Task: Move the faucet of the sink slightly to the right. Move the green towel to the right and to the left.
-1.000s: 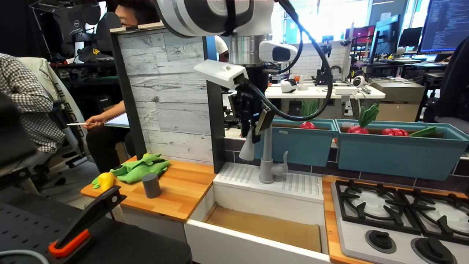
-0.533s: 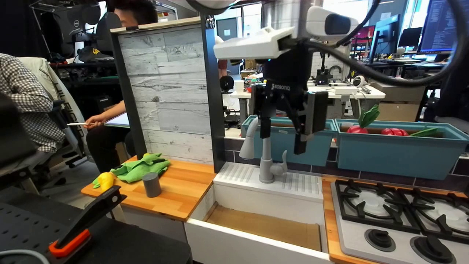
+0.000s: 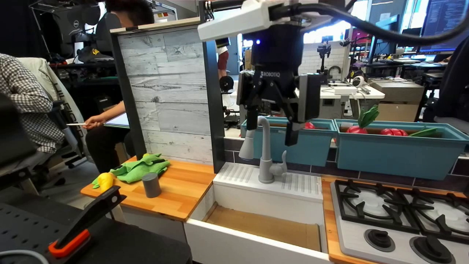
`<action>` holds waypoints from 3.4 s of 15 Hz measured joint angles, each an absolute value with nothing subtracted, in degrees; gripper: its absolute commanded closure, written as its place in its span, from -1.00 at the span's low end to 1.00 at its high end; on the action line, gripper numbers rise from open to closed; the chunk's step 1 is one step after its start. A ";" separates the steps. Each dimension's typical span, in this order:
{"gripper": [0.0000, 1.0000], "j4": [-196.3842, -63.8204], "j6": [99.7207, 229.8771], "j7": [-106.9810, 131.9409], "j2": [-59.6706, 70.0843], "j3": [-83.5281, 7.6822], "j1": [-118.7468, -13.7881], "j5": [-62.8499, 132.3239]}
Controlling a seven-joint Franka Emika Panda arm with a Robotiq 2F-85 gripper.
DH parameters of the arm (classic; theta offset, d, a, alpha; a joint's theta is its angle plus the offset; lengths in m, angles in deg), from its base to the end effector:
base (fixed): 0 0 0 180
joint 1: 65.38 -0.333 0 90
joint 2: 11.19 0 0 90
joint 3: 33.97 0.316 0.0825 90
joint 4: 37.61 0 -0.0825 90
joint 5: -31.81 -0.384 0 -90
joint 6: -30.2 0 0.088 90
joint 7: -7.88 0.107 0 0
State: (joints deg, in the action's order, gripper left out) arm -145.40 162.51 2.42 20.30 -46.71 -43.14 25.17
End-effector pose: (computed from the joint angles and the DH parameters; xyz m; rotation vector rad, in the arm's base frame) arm 0.5163 -0.3511 0.2128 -3.0065 0.8846 0.1737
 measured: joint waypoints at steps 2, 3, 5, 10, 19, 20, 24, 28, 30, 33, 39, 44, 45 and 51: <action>-1.00 -148.46 162.62 2.43 17.41 -45.43 -44.78 25.16; -1.00 -150.06 162.81 2.49 15.97 -44.69 -46.07 25.16; -1.00 -152.86 163.36 3.08 13.60 -43.19 -49.06 25.16; -1.00 -156.58 168.31 6.20 12.29 -38.99 -56.72 25.17; -1.00 -156.14 176.23 7.53 20.39 -33.82 -64.88 25.23; -1.00 -155.72 177.07 7.71 21.79 -33.56 -65.46 25.28; -1.00 -152.82 180.53 8.89 27.45 -32.88 -67.55 25.32; -1.00 -147.91 182.23 10.52 33.12 -32.48 -69.17 25.32; -1.00 -145.23 182.67 11.03 35.68 -32.09 -69.63 25.32; -1.00 -141.50 183.10 11.54 38.98 -31.49 -70.17 25.32; -0.35 -135.10 183.11 11.96 44.62 -30.50 -70.90 25.32; 0.43 -132.29 183.11 11.97 47.06 -30.49 -71.25 25.32; 0.59 -131.96 183.11 11.97 47.22 -30.49 -71.28 25.32; 1.00 -131.59 183.16 11.96 47.28 -30.49 -71.33 25.33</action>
